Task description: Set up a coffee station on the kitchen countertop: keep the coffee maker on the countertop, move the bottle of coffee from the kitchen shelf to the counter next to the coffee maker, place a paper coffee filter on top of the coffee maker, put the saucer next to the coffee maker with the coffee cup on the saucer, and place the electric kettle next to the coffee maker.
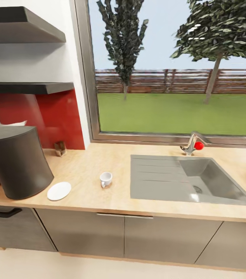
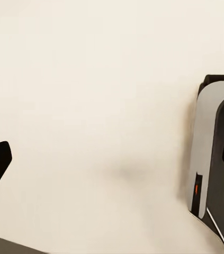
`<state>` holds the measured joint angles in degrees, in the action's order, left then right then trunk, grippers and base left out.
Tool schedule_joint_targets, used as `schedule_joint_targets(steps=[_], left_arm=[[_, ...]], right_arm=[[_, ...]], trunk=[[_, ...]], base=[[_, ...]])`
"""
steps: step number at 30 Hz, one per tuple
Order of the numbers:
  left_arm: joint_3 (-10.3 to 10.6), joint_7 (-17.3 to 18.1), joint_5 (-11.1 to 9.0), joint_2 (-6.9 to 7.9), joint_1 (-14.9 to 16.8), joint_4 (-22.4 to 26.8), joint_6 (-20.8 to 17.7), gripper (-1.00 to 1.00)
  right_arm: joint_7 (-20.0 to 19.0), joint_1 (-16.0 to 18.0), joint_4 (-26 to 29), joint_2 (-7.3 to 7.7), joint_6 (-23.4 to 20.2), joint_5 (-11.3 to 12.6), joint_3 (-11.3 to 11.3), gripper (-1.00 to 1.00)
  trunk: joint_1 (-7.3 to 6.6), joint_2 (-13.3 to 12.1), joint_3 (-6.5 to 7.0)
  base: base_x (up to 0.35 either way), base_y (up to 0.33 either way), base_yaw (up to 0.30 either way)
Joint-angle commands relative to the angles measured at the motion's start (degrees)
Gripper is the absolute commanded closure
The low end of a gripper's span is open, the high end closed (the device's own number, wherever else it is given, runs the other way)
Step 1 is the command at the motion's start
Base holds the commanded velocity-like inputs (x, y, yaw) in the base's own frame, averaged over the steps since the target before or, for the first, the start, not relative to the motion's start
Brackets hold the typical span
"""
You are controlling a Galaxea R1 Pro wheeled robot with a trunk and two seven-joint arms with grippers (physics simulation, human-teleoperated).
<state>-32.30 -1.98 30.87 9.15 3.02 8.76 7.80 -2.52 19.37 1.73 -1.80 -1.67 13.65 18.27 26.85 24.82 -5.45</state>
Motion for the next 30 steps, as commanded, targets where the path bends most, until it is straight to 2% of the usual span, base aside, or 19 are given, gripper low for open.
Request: schedule_joint_targets(steps=[1, 18, 20, 23, 25, 30], left_arm=[[-0.37, -0.27, 0.60, 0.00, 0.05, -0.22, 0.29, -1.00], [-0.48, -0.43, 0.51, -0.03, 0.05, -2.27, 0.21, -1.00], [-0.48, -0.41, 0.51, -0.02, 0.05, -2.41, 0.19, -1.00], [-0.38, -0.45, 0.50, 0.03, 0.05, -3.24, 0.20, -1.00], [-0.27, -0.50, 0.50, 0.11, 0.05, -3.85, 0.20, -1.00], [-0.22, -0.55, 0.50, 0.11, 0.02, -4.23, 0.20, -1.00]], right_arm=[[-0.12, 0.05, 0.03, 0.02, -0.18, 0.59, 0.47, -1.00], [-0.07, 0.05, -0.04, 0.31, -0.15, 0.50, 0.45, -1.00], [0.18, 0.05, -0.10, 1.10, -0.08, 0.45, 0.47, -1.00], [0.66, 0.02, -0.17, 3.19, -0.16, 0.31, 0.51, -1.00], [0.84, -1.80, -0.16, 4.91, -0.23, 0.26, 0.53, -1.00], [0.90, -5.17, -0.16, 6.19, -0.26, 0.17, 0.54, -1.00]], trunk=[[0.04, 0.11, -0.12], [0.04, 0.11, -0.12], [0.04, 0.11, -0.12], [0.04, 0.11, -0.12], [0.04, 0.11, -0.12], [0.04, 0.11, -0.12]], base=[[0.100, -0.269, -0.263], [0.096, -0.263, -0.267], [0.220, -0.214, -0.267], [0.226, -0.210, -0.258], [0.229, -0.208, -0.250], [0.232, -0.204, -0.247]])
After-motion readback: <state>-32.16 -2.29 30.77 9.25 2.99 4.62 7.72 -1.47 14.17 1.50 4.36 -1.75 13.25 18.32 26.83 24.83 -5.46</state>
